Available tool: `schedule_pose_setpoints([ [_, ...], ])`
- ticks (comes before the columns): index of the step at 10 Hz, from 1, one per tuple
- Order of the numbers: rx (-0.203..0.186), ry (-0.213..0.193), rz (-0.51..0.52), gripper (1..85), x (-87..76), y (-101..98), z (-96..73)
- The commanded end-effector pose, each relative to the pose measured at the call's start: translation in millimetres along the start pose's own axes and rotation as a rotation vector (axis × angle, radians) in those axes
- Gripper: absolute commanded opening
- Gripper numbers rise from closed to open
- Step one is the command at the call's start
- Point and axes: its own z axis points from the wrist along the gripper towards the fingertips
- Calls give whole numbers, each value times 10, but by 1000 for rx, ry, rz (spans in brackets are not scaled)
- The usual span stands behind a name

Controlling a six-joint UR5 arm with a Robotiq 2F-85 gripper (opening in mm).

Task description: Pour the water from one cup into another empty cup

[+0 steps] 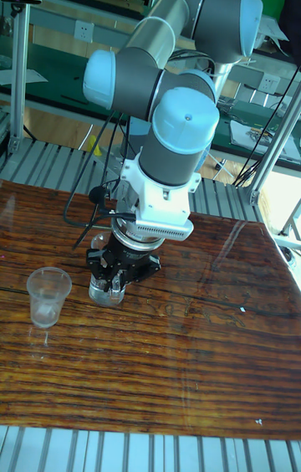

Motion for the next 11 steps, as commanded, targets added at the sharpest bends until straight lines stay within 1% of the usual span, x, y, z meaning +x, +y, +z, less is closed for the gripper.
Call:
schedule_pose_setpoints([
  [1, 5, 15, 7, 17, 14, -21, 16],
  [4, -10, 15, -2, 17, 7, 18, 23],
  [6, -4, 20, -14, 17, 14, 1, 33],
  [7, -5, 36, -23, 30, 52, 4, 34],
  [8, 17, 41, -26, 30, 63, -53, 36],
  [9, 24, 47, -29, 30, 79, -70, 35],
  [10, 25, 49, -30, 30, 83, -73, 34],
  [11, 16, 47, -32, 63, 80, -50, 34],
])
